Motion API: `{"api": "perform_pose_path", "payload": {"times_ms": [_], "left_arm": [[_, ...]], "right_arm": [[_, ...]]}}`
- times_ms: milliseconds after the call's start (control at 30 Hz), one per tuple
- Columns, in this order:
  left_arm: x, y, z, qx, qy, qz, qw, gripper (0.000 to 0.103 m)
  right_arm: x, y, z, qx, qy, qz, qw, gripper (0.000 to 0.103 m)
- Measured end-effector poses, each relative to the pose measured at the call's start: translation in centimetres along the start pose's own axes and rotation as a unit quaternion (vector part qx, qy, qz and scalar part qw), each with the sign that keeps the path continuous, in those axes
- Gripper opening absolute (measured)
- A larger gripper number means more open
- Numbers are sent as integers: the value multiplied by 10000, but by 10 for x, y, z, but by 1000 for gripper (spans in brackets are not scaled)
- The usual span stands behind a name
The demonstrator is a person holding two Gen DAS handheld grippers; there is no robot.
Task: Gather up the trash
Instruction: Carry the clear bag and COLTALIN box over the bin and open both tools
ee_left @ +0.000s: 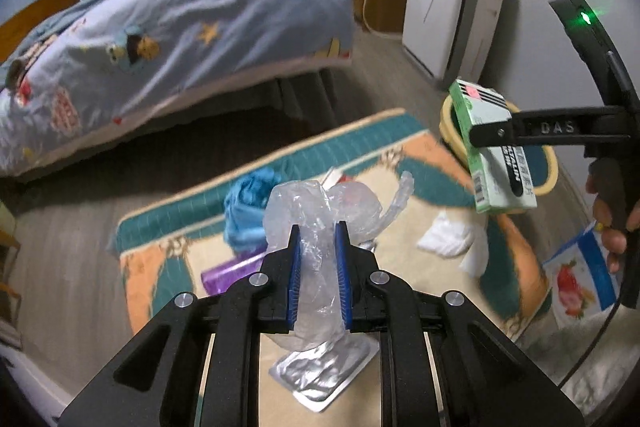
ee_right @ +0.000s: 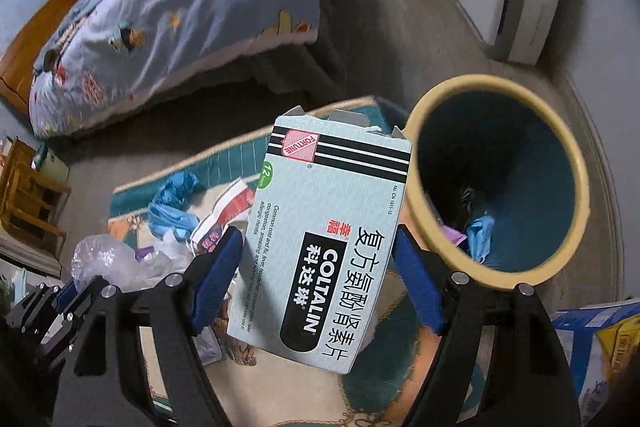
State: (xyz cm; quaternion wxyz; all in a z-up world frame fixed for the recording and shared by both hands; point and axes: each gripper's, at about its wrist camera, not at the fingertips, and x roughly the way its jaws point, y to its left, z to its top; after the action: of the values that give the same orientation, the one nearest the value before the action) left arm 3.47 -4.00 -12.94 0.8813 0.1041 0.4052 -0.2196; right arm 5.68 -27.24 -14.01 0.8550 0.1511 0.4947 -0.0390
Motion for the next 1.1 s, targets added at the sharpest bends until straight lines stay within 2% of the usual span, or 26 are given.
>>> {"api": "perform_pose_path", "payload": {"times_ms": [233,433,567,867,1100], "left_arm": [[-9,-25,22,112,-457,14,9989,17],[-5,-46,41,26,-618,-36,9981,17],[-1,-66,54,30,-749,-88,9971,17],[14,-107,68,277,-777,-328,9961,17],[35,-125,75,297,-634,-445,9966,17]], "right_arm": [[-52,-33,1,141,-492,98,9986,75],[-88,-61,4,-65,-955,-152,9953,75],[-87,-85,6,105,-919,-181,9955,75],[-84,-123,8,267,-920,-278,9950,75],[-73,-157,17,567,-898,-306,9939,75]]}}
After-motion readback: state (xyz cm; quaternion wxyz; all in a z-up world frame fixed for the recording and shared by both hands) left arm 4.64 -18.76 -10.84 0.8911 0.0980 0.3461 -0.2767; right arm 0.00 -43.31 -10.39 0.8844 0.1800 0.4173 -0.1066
